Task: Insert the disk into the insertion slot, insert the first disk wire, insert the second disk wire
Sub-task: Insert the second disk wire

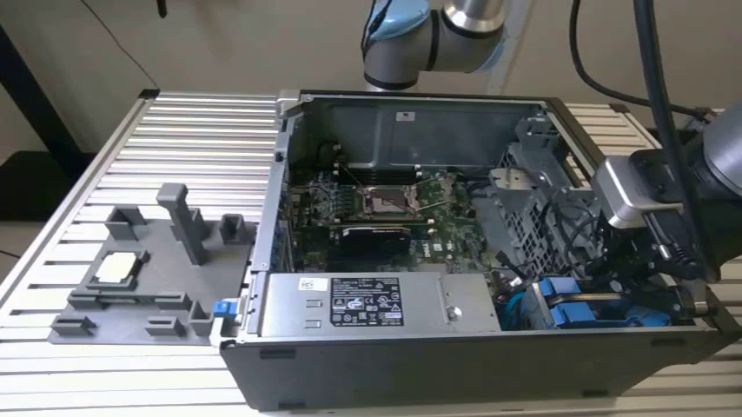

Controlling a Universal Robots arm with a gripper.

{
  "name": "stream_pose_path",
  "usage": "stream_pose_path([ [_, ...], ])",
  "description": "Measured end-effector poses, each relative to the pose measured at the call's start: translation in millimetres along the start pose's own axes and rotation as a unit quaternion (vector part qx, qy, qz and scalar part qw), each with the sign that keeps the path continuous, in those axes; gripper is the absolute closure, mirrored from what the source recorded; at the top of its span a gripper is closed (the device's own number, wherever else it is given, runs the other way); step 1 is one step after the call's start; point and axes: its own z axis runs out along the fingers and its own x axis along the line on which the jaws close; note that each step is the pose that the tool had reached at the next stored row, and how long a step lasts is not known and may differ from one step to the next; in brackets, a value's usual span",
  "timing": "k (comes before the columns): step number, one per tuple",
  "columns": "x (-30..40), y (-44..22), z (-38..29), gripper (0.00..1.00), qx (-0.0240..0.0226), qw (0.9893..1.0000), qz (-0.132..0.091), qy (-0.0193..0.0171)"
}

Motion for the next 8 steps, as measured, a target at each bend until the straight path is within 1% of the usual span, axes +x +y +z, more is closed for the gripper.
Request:
stream_pose_path([
  [1,0.0,0.0,-0.1,0.76,0.0,1.0,0.0,0.0001],
  [2,-0.1,0.0,-0.5,0.76,0.0,1.0,0.0,0.0004],
  [4,-0.7,0.0,-3.6,0.76,0.0,1.0,0.0,0.0004],
  [8,-3.0,-0.4,-15.8,0.76,-0.0001,1.0,0.0,0.0003],
])
